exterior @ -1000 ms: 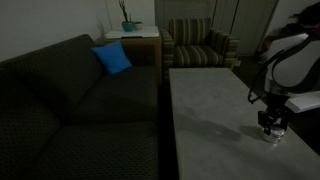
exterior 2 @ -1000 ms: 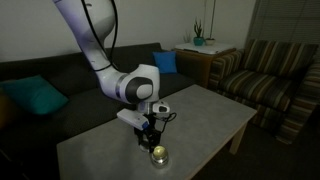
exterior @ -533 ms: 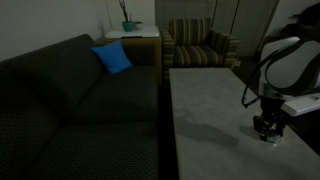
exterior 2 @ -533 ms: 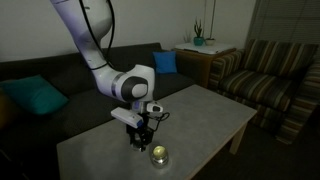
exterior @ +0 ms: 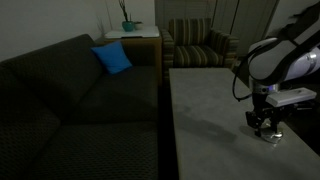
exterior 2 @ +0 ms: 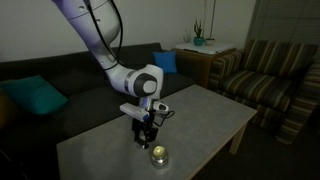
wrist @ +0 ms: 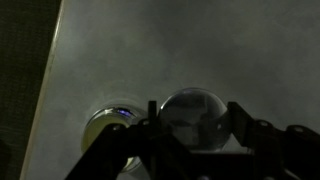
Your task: Remove the lid of the silver object and place it on the table
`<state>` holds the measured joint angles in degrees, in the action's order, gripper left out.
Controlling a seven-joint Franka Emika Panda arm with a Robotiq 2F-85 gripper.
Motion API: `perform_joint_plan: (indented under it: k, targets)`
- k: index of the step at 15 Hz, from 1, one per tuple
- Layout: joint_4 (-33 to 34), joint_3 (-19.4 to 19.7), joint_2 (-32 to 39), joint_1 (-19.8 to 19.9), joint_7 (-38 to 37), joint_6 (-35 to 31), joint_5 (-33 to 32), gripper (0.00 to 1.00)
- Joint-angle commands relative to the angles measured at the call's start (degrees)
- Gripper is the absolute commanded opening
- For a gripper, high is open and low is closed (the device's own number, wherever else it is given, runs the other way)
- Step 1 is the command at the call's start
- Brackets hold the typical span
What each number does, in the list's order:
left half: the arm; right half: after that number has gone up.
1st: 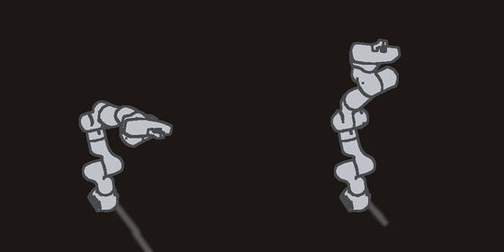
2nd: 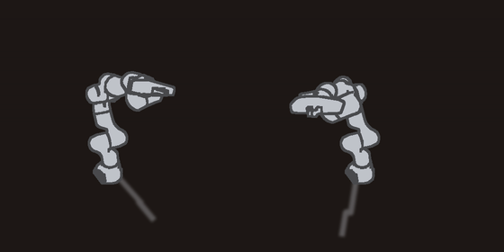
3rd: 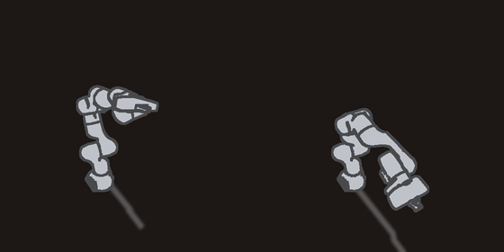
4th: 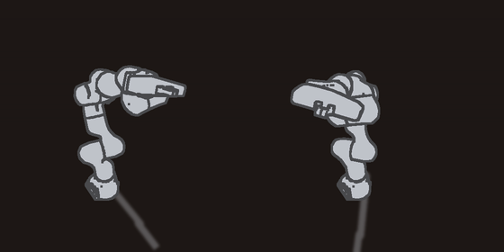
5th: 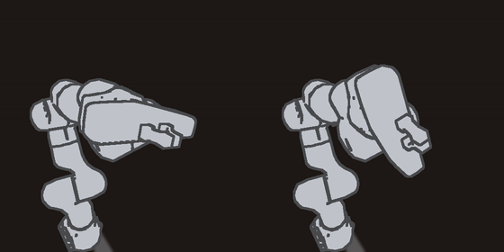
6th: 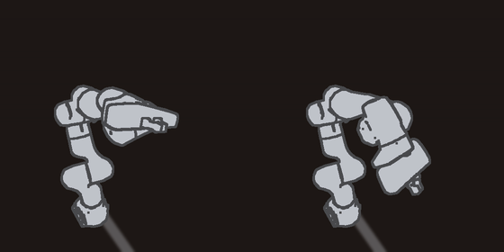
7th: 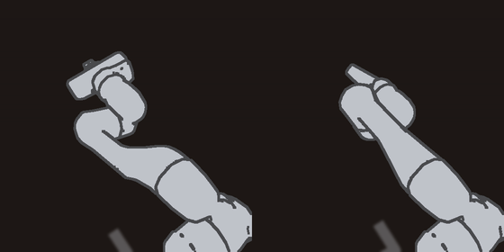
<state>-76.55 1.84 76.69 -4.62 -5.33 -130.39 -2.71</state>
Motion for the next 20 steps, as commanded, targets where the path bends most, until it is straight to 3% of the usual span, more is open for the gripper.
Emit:
perform_joint_plan:
  k: [1,4,5,12,13,17,18,20]
  targets:
    - [12.38,0.05,7.04,0.24,0.93,9.31,-0.22,0.45]
    - [21.04,-0.22,11.9,0.09,2.76,17.3,-0.73,0.45]
    - [14.79,-0.61,7.48,0.12,4.01,16.76,-1.17,0.45]
    - [16.05,-2.88,7.83,0.4,19.34,20.27,-4.81,0.45]
    - [15.44,-2.41,7.8,0.0,15.47,18.5,-3.77,0.7]
    - [15.5,-2.63,7.8,0.06,17.97,18.77,-4.27,0.7]
    - [15.5,-2.64,7.8,0.07,18.04,18.79,-4.28,0.45]
    - [13.24,-2.61,7.08,0.11,15.52,15.87,-2.31,0.45]
